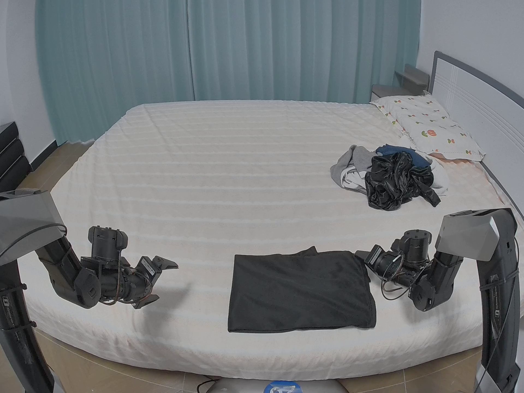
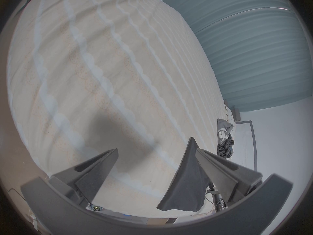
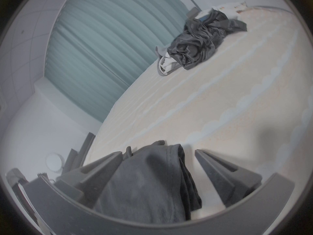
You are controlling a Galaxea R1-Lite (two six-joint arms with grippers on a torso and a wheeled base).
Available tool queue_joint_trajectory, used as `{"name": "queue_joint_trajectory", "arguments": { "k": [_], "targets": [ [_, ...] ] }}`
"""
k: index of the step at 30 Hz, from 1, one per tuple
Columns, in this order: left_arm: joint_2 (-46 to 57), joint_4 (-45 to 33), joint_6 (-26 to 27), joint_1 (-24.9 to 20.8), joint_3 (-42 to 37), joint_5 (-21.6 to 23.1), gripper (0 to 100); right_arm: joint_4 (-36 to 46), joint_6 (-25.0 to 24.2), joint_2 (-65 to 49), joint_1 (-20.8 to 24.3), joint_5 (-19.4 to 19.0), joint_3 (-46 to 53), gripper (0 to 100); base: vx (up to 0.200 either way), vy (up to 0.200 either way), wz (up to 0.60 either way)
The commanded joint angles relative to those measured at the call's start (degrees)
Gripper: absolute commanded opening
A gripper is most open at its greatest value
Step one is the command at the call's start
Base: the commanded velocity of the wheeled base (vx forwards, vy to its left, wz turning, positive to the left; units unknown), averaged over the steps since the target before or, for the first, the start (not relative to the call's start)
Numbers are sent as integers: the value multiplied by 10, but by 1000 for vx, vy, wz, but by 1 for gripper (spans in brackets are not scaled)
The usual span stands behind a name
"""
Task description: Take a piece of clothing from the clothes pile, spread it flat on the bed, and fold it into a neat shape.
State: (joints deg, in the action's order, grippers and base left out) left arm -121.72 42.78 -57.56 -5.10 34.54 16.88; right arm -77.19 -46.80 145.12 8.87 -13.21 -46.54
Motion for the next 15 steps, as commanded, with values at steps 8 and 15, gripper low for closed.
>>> {"name": "queue_joint_trajectory", "arguments": {
  "k": [8,15],
  "targets": [
    [0,0,0,0,0,0,100,-36,-13,12,-20,0,5,0,0,0,0],
    [-1,0,0,0,0,0,100,-39,-13,17,-25,2,4,0,0,0,0]
  ]
}}
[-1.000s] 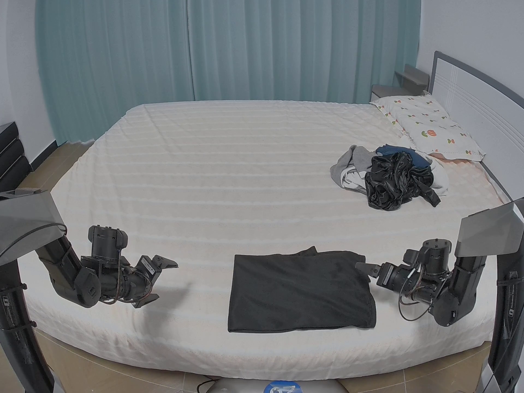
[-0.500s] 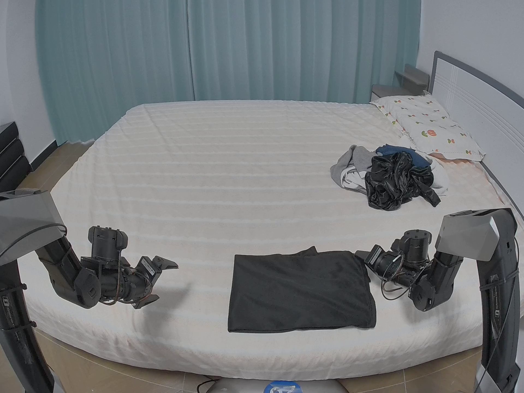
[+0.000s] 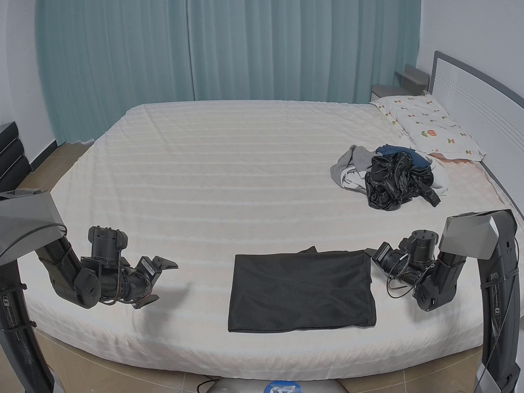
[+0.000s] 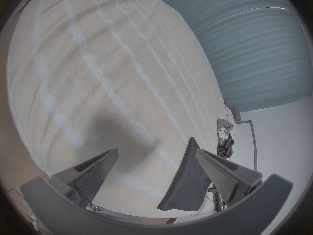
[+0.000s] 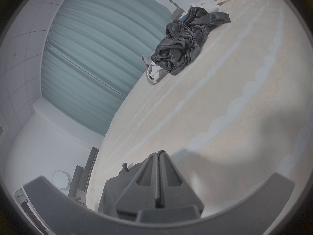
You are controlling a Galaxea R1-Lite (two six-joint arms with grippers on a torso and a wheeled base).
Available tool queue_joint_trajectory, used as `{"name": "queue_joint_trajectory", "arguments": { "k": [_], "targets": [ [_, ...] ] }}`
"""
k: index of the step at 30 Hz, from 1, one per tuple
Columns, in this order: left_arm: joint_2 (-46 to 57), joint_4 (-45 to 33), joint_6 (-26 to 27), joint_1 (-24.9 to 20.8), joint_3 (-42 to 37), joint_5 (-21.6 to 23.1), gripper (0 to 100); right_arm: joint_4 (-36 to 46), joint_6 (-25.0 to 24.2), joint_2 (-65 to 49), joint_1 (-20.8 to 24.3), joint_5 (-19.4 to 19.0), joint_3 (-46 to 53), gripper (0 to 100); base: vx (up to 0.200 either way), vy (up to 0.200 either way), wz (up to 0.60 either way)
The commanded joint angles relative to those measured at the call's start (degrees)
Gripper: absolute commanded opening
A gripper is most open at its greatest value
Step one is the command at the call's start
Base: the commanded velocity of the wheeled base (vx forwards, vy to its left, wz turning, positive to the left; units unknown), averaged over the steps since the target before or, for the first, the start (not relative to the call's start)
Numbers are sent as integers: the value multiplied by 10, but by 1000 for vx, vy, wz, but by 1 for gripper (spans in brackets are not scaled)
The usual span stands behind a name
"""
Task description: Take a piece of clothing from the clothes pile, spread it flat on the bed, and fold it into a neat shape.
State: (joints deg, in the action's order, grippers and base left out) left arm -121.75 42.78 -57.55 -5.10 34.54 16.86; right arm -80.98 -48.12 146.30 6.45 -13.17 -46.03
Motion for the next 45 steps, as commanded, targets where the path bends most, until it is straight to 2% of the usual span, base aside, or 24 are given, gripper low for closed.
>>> {"name": "queue_joint_trajectory", "arguments": {
  "k": [1,5,6,9,13,21,25,27,31,37,40,45],
  "targets": [
    [-1,0,0,0,0,0,100,-2,0,7,-1,2,-1,0,0,0,0],
    [-1,0,1,0,0,0,100,-1,1,7,1,3,0,0,0,0,0],
    [-1,0,2,-1,0,0,100,-2,0,6,2,3,1,100,0,0,0],
    [-2,-1,4,-5,0,0,100,-11,0,-1,2,4,7,100,0,0,0],
    [-2,-1,4,-5,0,-1,100,-77,3,-42,-6,9,67,100,0,0,0],
    [2,-1,2,-4,0,1,100,-86,-2,-135,-10,9,220,100,0,0,0],
    [2,-1,2,-4,0,0,100,-87,-55,-144,-6,19,270,100,0,0,0],
    [3,-1,2,-4,0,0,100,-87,-88,-143,-5,28,278,100,0,0,0],
    [4,-1,2,-5,-2,-1,100,-86,-111,-132,-5,27,278,100,0,0,0],
    [5,-1,2,-11,-2,-15,100,-87,-113,-122,-3,28,285,100,0,0,0],
    [5,-1,1,-23,-3,-27,100,-87,-116,-119,-3,27,285,100,-200,0,0],
    [5,0,-2,-33,-8,-27,100,-87,-116,-113,-1,28,285,100,0,0,0]
  ]
}}
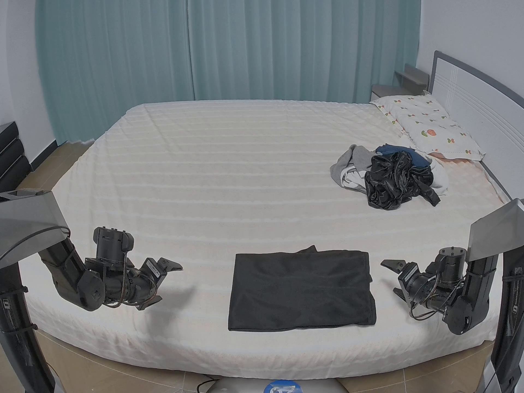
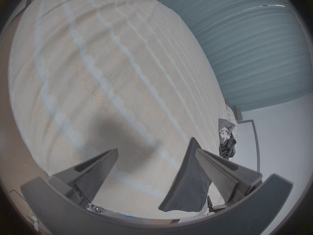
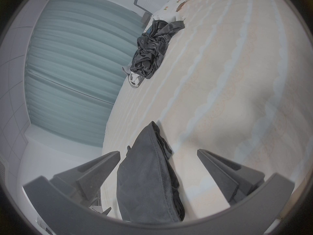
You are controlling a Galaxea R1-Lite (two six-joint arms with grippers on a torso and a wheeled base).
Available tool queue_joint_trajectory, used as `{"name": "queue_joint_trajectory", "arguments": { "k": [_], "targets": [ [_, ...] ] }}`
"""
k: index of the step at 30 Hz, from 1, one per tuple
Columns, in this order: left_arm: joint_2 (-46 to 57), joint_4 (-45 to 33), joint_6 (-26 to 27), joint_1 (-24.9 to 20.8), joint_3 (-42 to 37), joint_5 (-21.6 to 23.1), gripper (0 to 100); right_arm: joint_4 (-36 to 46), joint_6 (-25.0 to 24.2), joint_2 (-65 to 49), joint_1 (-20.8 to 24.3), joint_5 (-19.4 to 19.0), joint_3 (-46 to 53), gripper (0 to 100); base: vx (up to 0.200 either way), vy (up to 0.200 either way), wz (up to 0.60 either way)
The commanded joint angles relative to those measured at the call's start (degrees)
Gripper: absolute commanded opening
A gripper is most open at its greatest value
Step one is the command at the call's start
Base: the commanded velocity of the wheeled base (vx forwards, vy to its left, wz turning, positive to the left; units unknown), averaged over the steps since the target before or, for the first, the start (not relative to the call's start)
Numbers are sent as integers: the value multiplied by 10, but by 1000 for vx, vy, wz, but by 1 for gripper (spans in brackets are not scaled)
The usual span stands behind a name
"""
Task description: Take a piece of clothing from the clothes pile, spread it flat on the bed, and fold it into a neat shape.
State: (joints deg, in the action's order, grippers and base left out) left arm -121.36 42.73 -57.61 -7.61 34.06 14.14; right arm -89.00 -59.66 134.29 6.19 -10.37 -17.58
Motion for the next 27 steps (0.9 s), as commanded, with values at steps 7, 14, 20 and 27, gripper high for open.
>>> {"name": "queue_joint_trajectory", "arguments": {
  "k": [7,14,20,27],
  "targets": [
    [2,1,-38,-20,14,0,100,-6,1,6,1,1,-1,100,0,0,0],
    [-1,2,-46,-37,27,1,100,-6,2,4,1,3,-1,100,0,-200,0],
    [-3,2,-50,-43,34,1,100,-7,2,2,1,3,-2,100,0,-200,0],
    [-2,1,-67,-46,52,0,100,-7,2,0,1,4,1,100,0,-200,0]
  ]
}}
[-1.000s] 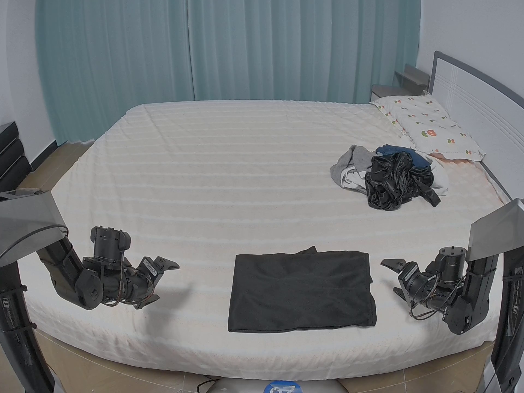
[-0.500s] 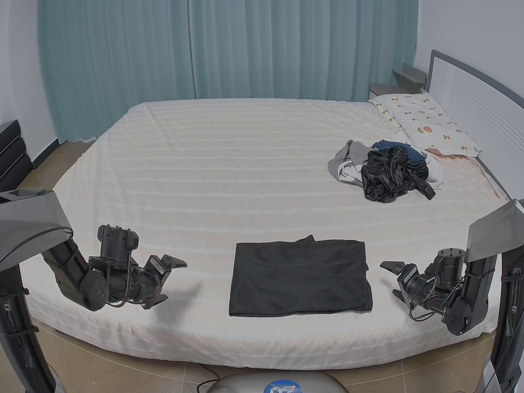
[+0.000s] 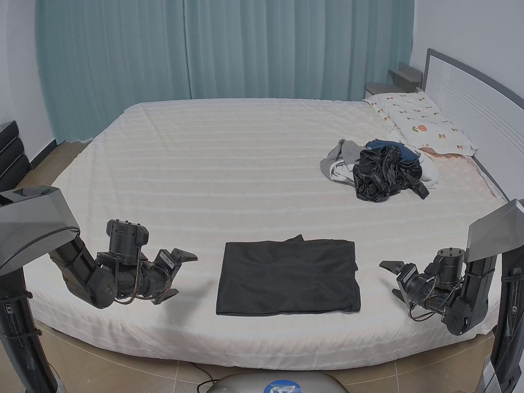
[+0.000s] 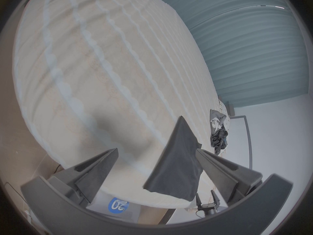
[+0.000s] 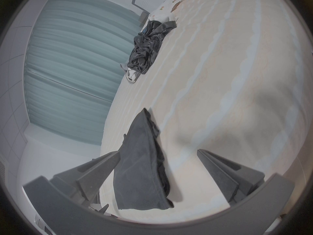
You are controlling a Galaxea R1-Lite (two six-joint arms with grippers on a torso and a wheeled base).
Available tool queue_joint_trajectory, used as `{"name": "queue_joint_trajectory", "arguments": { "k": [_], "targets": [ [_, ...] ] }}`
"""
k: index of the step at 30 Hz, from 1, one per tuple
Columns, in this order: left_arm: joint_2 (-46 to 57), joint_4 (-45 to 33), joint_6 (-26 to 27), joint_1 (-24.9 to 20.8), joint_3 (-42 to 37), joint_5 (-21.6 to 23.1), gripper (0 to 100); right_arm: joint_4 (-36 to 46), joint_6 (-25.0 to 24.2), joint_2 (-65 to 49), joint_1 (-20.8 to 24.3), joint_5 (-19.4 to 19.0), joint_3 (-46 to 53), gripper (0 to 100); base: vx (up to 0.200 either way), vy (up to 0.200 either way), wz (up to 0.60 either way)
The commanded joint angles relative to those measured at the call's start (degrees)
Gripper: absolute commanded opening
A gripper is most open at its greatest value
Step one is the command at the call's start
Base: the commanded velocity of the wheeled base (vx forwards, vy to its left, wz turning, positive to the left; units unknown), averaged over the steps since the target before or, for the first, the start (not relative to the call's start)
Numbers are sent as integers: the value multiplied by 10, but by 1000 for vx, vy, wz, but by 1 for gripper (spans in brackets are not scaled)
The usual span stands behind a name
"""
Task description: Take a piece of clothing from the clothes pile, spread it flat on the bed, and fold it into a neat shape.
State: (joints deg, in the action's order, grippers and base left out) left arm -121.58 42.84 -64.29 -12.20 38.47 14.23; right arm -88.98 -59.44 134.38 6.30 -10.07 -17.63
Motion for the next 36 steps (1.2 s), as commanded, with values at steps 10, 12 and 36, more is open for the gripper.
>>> {"name": "queue_joint_trajectory", "arguments": {
  "k": [10,12,36],
  "targets": [
    [-49,0,39,-1,72,-9,100,-8,-3,3,10,8,5,100,0,-20,0],
    [-70,1,84,-2,84,-9,100,-8,-3,5,11,8,3,100,0,0,0],
    [-147,31,273,-22,122,5,100,-8,-1,26,20,13,1,100,0,0,0]
  ]
}}
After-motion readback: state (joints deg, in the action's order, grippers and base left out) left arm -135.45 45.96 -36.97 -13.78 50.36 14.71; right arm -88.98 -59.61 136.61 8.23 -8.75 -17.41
